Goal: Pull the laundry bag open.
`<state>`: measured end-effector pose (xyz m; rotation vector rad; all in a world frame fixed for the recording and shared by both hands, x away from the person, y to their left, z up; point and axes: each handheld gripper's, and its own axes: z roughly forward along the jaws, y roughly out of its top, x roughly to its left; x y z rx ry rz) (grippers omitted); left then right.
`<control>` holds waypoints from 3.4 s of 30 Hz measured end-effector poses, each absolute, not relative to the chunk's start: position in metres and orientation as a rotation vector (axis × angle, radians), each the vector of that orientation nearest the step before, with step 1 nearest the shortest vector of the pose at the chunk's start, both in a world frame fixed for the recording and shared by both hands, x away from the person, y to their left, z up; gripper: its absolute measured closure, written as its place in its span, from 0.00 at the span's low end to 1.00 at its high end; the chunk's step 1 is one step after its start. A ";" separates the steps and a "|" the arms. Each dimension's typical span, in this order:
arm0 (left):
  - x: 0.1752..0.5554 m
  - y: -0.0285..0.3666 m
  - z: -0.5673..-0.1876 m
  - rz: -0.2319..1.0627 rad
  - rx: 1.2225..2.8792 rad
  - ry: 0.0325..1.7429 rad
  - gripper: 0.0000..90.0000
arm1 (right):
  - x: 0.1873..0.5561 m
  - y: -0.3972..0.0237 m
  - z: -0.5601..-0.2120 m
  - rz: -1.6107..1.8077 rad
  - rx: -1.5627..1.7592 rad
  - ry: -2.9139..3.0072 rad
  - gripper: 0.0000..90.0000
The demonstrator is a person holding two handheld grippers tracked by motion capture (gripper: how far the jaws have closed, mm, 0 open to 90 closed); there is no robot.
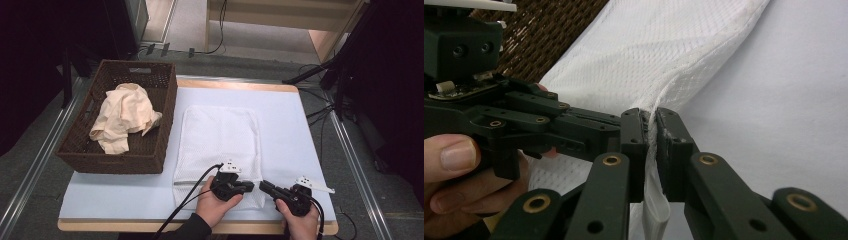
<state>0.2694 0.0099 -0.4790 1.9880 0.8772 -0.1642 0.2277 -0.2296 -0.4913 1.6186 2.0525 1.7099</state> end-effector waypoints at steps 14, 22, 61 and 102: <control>0.269 0.020 -0.470 -0.160 1.950 0.934 0.97 | 0.224 -0.217 -0.478 1.628 1.582 2.022 0.99; 0.271 0.024 -0.480 -0.065 1.996 1.008 0.97 | 0.219 -0.226 -0.476 1.596 1.574 1.949 1.00; 0.249 0.143 -0.463 0.102 1.958 1.100 0.97 | 0.208 -0.236 -0.473 1.532 1.496 1.929 0.99; 0.228 0.211 -0.465 0.136 1.915 1.191 0.97 | 0.216 -0.240 -0.482 1.432 1.538 1.991 0.99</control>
